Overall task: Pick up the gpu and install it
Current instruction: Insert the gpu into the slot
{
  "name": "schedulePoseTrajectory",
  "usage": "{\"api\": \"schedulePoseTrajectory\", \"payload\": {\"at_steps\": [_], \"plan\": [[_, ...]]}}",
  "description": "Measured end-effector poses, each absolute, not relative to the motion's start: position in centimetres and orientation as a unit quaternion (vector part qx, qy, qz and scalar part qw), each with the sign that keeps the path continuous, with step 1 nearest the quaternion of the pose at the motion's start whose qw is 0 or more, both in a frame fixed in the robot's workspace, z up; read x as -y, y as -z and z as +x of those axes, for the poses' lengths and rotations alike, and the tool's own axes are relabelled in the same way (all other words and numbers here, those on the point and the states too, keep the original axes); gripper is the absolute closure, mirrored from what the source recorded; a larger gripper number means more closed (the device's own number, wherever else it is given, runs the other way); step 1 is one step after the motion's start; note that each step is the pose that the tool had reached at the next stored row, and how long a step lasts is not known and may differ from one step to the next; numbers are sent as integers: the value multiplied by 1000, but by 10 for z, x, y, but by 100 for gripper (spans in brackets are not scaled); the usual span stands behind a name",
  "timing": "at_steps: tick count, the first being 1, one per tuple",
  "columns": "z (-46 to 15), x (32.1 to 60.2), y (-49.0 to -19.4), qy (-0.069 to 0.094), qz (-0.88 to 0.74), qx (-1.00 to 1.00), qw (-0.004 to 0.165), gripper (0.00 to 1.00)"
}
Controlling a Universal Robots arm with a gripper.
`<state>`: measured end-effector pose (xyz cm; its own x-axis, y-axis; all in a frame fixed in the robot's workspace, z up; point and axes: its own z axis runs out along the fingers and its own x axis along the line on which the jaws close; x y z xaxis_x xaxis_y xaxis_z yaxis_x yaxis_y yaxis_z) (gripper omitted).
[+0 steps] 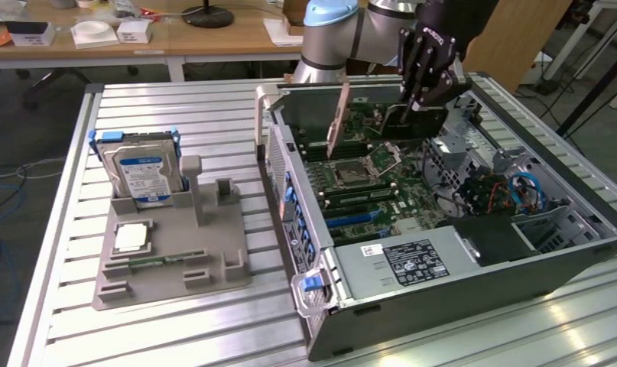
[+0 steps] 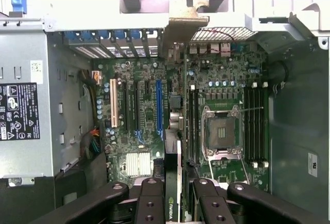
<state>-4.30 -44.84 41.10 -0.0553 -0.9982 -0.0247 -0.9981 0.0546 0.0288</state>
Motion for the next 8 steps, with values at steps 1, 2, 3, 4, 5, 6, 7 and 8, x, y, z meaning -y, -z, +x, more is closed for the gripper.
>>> {"api": "schedulePoseTrajectory", "payload": {"at_steps": [1,2,3,4,5,6,7,8], "plan": [[-43,448,-410,17,687,726,-1,74],[-43,448,-410,15,687,726,-3,74],[-43,448,-409,13,687,726,-5,74],[-43,448,-408,11,687,726,-7,74],[-43,448,-407,10,687,726,-8,74],[-43,448,-406,10,688,726,-9,74],[-43,448,-406,10,688,726,-9,74],[-43,448,-406,10,688,726,-9,74]]}}
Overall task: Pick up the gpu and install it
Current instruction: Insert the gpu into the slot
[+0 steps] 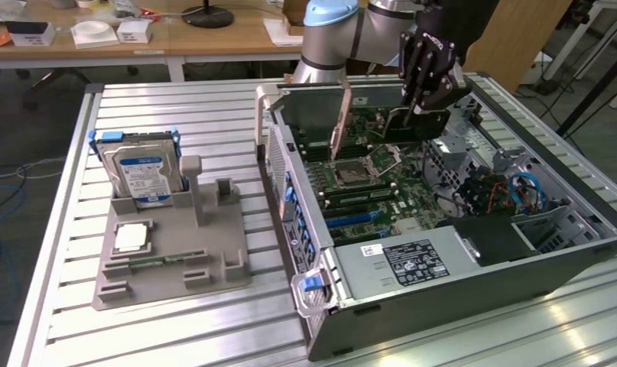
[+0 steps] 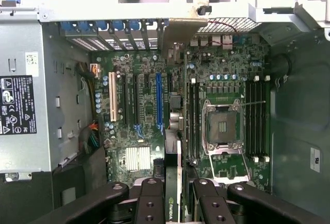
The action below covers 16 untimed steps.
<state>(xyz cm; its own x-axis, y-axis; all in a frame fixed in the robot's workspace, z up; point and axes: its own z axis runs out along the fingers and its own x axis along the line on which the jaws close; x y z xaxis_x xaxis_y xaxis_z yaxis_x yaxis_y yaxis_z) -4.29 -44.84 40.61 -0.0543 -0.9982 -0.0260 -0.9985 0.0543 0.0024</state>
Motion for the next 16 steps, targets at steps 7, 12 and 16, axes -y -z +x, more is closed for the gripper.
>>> {"api": "schedulePoseTrajectory", "payload": {"at_steps": [7,12,16], "plan": [[-43,448,-405,-10,-688,-726,9,74],[-43,448,-402,-10,-688,-726,9,74],[-43,448,-400,-10,-688,-726,9,74]]}}
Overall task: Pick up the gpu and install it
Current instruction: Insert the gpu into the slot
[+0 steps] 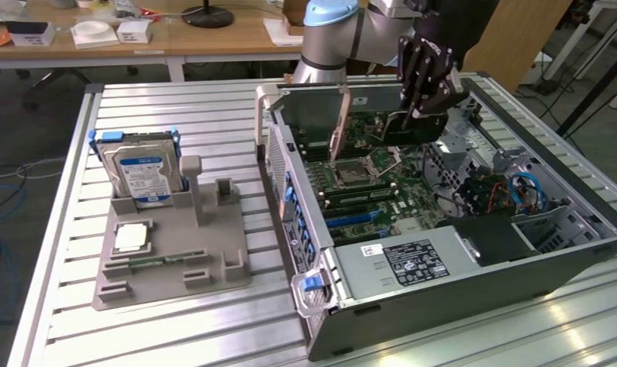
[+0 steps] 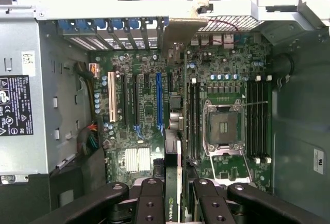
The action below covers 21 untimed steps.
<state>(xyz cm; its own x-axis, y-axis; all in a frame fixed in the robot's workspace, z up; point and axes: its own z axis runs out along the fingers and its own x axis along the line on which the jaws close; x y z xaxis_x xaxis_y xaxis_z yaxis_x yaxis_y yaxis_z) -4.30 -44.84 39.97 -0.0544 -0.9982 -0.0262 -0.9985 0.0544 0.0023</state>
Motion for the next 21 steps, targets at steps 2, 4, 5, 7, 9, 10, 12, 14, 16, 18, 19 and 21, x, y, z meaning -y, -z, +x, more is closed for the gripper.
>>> {"api": "schedulePoseTrajectory", "payload": {"at_steps": [2,4,5,7,9,10,12,14,16,18,19,21], "plan": [[-43,448,-398,-10,-688,-726,9,74],[-43,448,-397,-10,-688,-726,9,74],[-43,448,-396,-10,-688,-726,9,74],[-43,448,-396,-10,-688,-726,9,74],[-43,448,-395,-10,-688,-726,9,74],[-43,448,-395,-10,-688,-726,9,74],[-43,448,-394,-10,-688,-726,9,74],[-43,448,-393,-10,-688,-726,9,74],[-43,448,-392,-10,-688,-726,9,74],[-43,448,-391,-10,-688,-726,9,74],[-43,448,-390,-10,-688,-726,9,74],[-43,448,-389,-10,-688,-726,9,74]]}}
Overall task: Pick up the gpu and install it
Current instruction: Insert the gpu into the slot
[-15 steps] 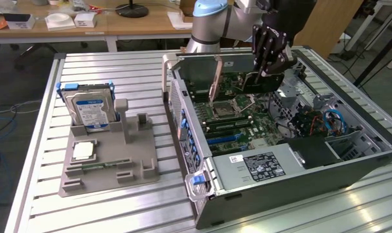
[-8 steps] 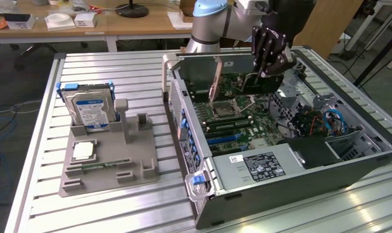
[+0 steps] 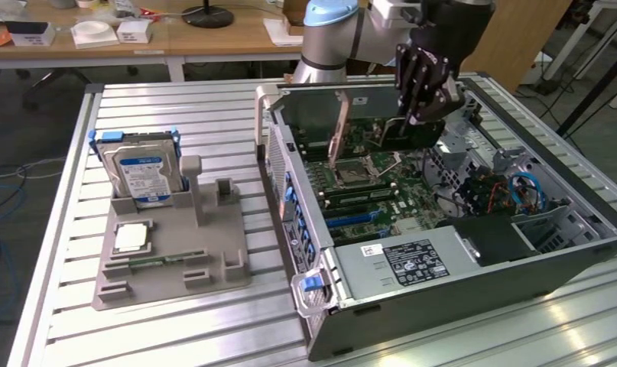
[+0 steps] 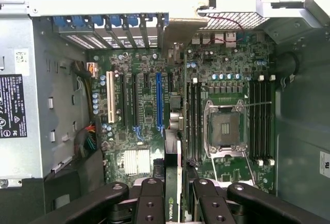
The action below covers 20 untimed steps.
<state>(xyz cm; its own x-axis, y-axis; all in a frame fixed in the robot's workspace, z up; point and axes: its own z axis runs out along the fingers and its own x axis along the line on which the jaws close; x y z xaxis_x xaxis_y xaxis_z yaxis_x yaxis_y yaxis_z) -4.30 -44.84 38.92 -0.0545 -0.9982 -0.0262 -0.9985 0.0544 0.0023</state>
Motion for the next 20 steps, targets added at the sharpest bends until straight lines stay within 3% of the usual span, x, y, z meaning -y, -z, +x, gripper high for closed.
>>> {"api": "schedulePoseTrajectory", "payload": {"at_steps": [20], "plan": [[-43,448,-384,-10,-688,-726,9,74]]}}
